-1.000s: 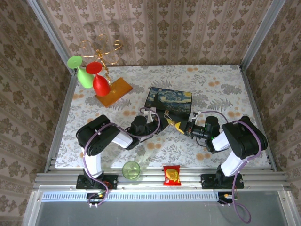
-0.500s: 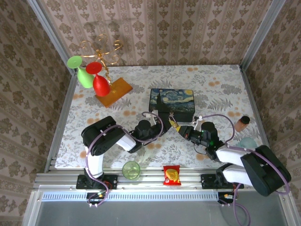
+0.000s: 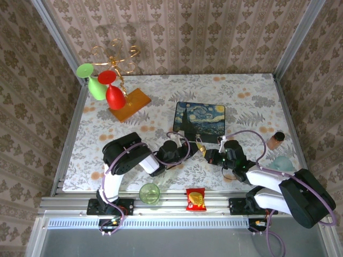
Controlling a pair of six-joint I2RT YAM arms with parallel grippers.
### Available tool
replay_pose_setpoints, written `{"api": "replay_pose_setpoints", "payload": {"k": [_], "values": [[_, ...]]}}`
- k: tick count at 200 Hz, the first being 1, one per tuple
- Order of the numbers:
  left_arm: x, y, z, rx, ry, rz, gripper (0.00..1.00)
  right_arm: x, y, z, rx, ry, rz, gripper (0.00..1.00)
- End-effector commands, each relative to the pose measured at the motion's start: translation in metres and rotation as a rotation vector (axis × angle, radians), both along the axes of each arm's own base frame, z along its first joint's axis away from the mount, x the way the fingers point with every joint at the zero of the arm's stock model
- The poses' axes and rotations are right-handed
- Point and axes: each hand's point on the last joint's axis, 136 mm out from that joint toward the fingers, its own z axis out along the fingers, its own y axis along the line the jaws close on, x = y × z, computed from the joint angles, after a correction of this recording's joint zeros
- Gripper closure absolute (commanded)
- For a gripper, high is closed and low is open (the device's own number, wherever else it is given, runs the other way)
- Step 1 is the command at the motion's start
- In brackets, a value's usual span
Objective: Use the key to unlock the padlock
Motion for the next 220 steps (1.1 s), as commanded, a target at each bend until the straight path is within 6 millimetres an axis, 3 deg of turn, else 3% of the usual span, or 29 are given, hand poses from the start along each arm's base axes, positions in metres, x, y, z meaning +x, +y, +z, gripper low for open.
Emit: {"api": "replay_pose_setpoints", "payload": {"k": [1, 30, 65, 85, 102, 123, 154, 195, 220], "values": [[-0.023, -0.015, 0.0, -0.017, 0.003, -0.091, 0.9, 0.007, 0.019, 0.023, 0.023, -0.083, 0.078, 1.0], [-0.018, -0.016, -0.003, -0.014, -0.004, -0.088, 0.75, 0.003, 0.018, 0.017, 0.02, -0.067, 0.077, 1.0], [-0.007, -0.02, 0.007, -0.033, -0.042, -0.099, 0.7, -0.001, 0.019, 0.016, 0.042, -0.056, 0.083, 1.0], [-0.001, -0.024, 0.011, -0.043, -0.053, -0.108, 0.69, -0.002, 0.023, 0.017, 0.071, -0.054, 0.094, 1.0], [0.001, -0.024, 0.016, -0.048, -0.068, -0.11, 0.78, 0.0, 0.019, 0.014, 0.051, -0.049, 0.077, 1.0], [0.0, -0.022, 0.017, -0.049, -0.064, -0.101, 0.79, 0.001, 0.013, 0.007, 0.004, -0.041, 0.057, 1.0], [0.004, -0.014, 0.013, -0.035, -0.064, -0.075, 0.6, 0.002, 0.016, 0.007, 0.033, -0.028, 0.066, 1.0], [0.017, -0.005, 0.018, -0.03, -0.094, -0.037, 0.58, 0.004, 0.021, 0.005, 0.075, -0.005, 0.081, 1.0], [0.02, -0.002, 0.02, -0.023, -0.113, -0.031, 0.71, 0.004, 0.022, 0.005, 0.089, 0.003, 0.082, 1.0]]}}
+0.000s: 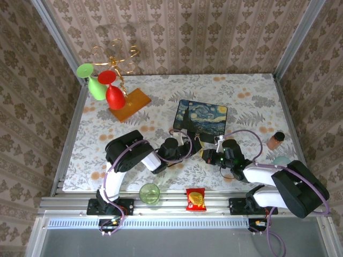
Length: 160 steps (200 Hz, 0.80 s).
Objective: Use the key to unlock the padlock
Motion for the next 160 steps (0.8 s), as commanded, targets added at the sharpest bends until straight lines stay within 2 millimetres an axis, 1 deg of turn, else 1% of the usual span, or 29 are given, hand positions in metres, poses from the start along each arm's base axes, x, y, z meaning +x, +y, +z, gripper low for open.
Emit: {"api": "replay_pose_setpoints", "payload": {"k": [1, 23, 43, 57, 74, 92, 105, 116, 129, 136, 146, 153, 160], "values": [[0.009, 0.004, 0.023, -0.032, -0.078, 0.022, 0.73, 0.002, 0.009, 0.01, 0.046, -0.007, 0.032, 1.0], [0.009, 0.0, 0.023, -0.038, -0.079, 0.006, 0.92, 0.002, 0.008, 0.01, 0.047, -0.005, 0.032, 1.0], [0.005, -0.004, 0.024, -0.041, -0.08, -0.006, 1.0, 0.004, 0.008, 0.012, 0.06, 0.0, 0.028, 1.0], [0.003, -0.006, 0.026, -0.052, -0.069, -0.011, 1.0, 0.008, 0.005, 0.016, 0.108, 0.003, 0.009, 1.0], [0.001, -0.008, 0.032, -0.059, -0.086, -0.017, 1.0, 0.015, 0.002, 0.025, 0.196, 0.006, -0.015, 1.0], [-0.002, -0.011, 0.033, -0.07, -0.071, -0.024, 1.0, 0.021, 0.003, 0.033, 0.259, 0.01, -0.02, 1.0], [-0.005, -0.014, 0.035, -0.083, -0.055, -0.034, 1.0, 0.024, 0.006, 0.039, 0.286, 0.011, -0.014, 1.0], [-0.008, -0.018, 0.041, -0.1, -0.056, -0.041, 1.0, 0.026, 0.009, 0.042, 0.296, 0.015, -0.007, 1.0], [-0.009, -0.019, 0.048, -0.104, -0.073, -0.033, 1.0, 0.027, 0.008, 0.04, 0.288, 0.025, -0.015, 1.0], [-0.007, -0.017, 0.051, -0.107, -0.077, -0.02, 1.0, 0.026, 0.005, 0.039, 0.275, 0.029, -0.024, 0.93], [-0.002, -0.012, 0.051, -0.102, -0.079, 0.002, 1.0, 0.024, 0.0, 0.035, 0.236, 0.029, -0.038, 0.79], [0.001, -0.009, 0.049, -0.095, -0.078, 0.019, 1.0, 0.022, -0.005, 0.032, 0.183, 0.026, -0.044, 0.7], [0.005, -0.005, 0.045, -0.086, -0.072, 0.036, 1.0, 0.018, -0.012, 0.025, 0.106, 0.043, -0.058, 0.64]]}}
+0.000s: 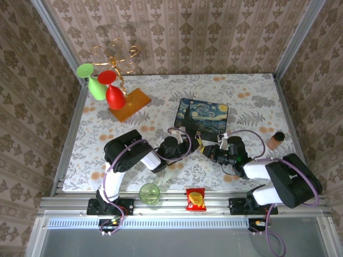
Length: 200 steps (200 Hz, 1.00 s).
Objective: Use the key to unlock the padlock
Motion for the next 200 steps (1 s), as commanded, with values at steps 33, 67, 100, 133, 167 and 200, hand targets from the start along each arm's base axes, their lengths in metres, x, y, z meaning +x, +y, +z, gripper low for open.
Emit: {"api": "replay_pose_setpoints", "payload": {"k": [33, 67, 100, 133, 167, 200], "values": [[0.001, 0.0, 0.03, -0.068, -0.036, 0.012, 1.0, -0.007, -0.035, 0.013, -0.408, -0.089, 0.004, 0.53], [0.002, 0.003, 0.03, -0.072, -0.019, 0.025, 1.0, -0.014, -0.03, 0.015, -0.566, -0.151, 0.1, 0.54], [0.004, 0.009, 0.032, -0.075, -0.008, 0.043, 1.0, -0.014, -0.012, 0.009, -0.707, -0.209, 0.183, 0.59], [0.003, 0.009, 0.035, -0.079, -0.005, 0.042, 1.0, -0.007, -0.003, 0.004, -0.803, -0.247, 0.209, 0.58], [0.001, 0.007, 0.038, -0.086, 0.0, 0.035, 1.0, 0.004, -0.001, 0.009, -0.909, -0.335, 0.171, 0.62], [-0.001, 0.004, 0.043, -0.103, 0.005, 0.023, 1.0, 0.008, 0.01, 0.006, -0.965, -0.379, 0.202, 0.65]]}}
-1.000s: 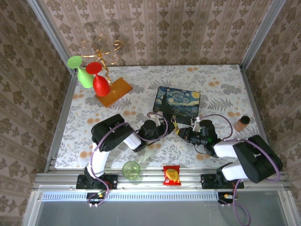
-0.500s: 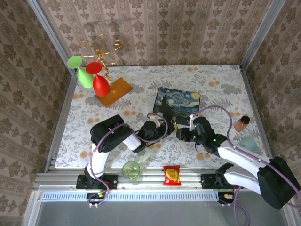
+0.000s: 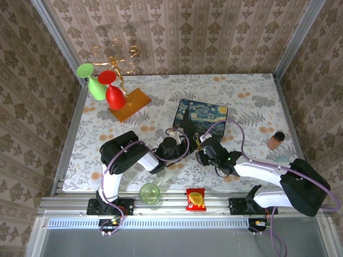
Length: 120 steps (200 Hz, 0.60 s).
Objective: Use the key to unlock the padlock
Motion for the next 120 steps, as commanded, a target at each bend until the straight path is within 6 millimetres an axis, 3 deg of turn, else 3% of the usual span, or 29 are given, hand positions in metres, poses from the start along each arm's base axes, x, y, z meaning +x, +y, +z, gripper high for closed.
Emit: {"api": "replay_pose_setpoints", "payload": {"k": [1, 49, 64, 120], "values": [[0.002, -0.006, 0.044, -0.112, -0.06, -0.001, 1.0, 0.018, 0.003, 0.012, -0.075, -0.102, -0.009, 0.65], [0.001, -0.004, 0.042, -0.124, -0.034, -0.002, 1.0, 0.026, 0.012, 0.019, -0.194, -0.207, 0.011, 0.69], [0.0, -0.004, 0.043, -0.123, -0.032, -0.006, 1.0, 0.028, 0.013, 0.01, -0.245, -0.198, 0.016, 0.75], [-0.005, -0.005, 0.04, -0.124, -0.02, -0.021, 1.0, 0.019, 0.022, 0.001, -0.076, -0.144, 0.021, 0.91]]}}
